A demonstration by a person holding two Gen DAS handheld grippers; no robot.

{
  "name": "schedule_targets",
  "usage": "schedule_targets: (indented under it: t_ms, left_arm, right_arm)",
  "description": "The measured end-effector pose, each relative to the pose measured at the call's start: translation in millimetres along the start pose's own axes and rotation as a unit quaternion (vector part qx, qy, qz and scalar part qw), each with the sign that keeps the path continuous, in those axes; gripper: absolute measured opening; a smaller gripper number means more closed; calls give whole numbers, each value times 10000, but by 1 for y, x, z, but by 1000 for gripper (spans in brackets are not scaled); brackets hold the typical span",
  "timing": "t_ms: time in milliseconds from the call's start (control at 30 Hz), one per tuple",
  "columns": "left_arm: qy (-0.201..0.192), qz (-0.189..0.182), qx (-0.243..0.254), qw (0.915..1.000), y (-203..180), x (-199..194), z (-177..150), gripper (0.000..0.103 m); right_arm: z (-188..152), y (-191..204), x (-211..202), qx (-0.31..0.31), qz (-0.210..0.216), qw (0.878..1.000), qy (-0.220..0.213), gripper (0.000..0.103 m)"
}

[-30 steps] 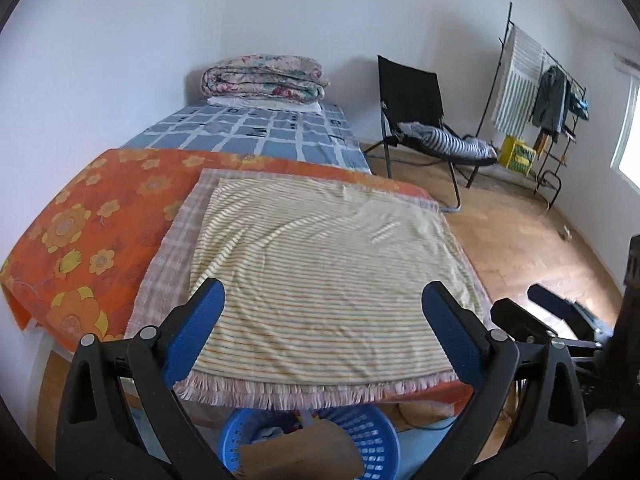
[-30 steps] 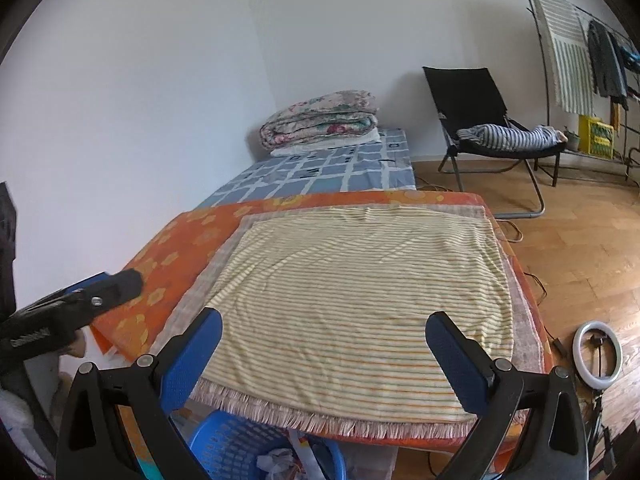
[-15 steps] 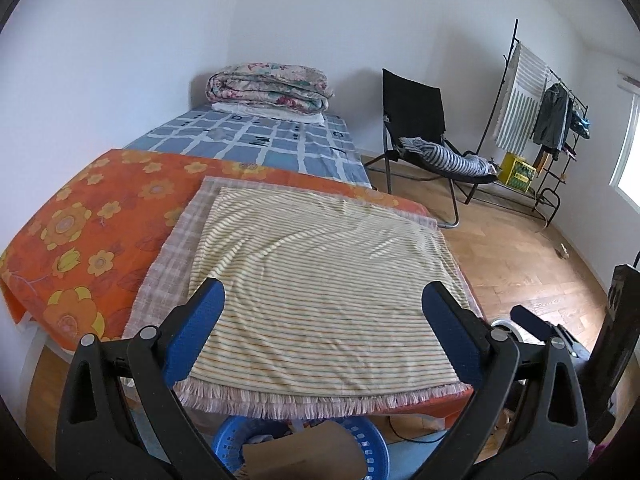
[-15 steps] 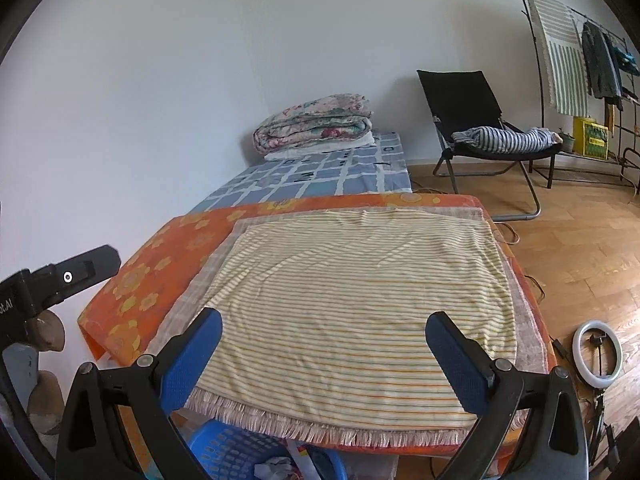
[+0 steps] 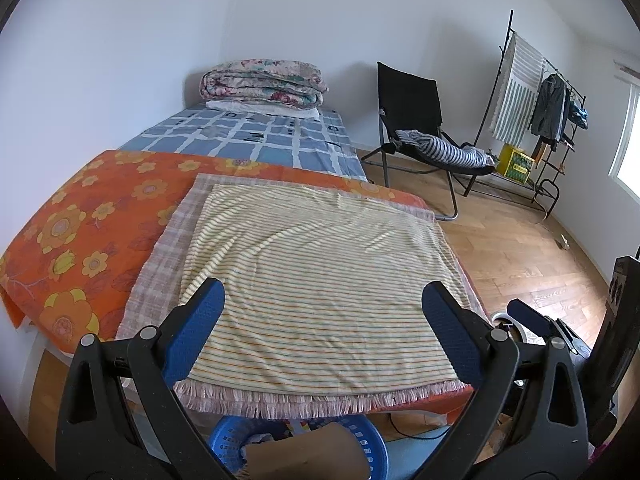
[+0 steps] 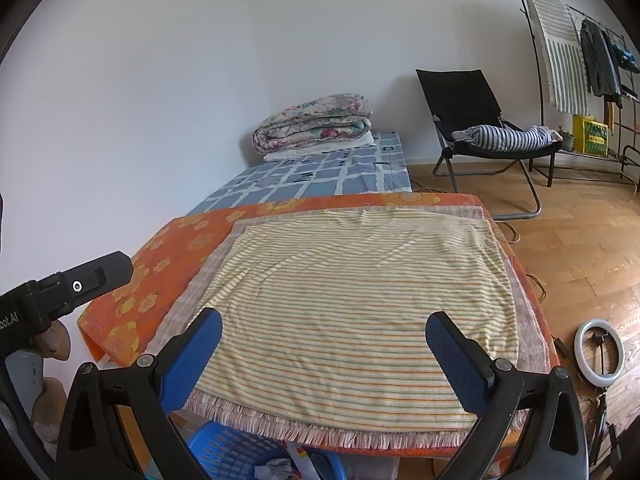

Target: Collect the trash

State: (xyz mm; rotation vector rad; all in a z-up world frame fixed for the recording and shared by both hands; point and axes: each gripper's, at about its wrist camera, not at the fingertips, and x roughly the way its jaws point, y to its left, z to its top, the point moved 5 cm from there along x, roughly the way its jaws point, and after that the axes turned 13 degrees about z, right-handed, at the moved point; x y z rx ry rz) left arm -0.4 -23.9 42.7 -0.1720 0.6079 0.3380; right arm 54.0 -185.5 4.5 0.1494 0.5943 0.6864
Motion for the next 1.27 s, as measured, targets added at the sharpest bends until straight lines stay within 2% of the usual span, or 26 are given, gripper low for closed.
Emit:
schedule_targets:
  t_ms: [1067,1267]
  left_arm:
    - [71,20,-19,10000,-4,16,-14,101]
    - [105,115,3,9999,-4,18,-20,101]
  right_arm:
    - [-3,-1,5,-42,14,10000,67,103]
    - [-5,2,7,-63,18,9999,120,103]
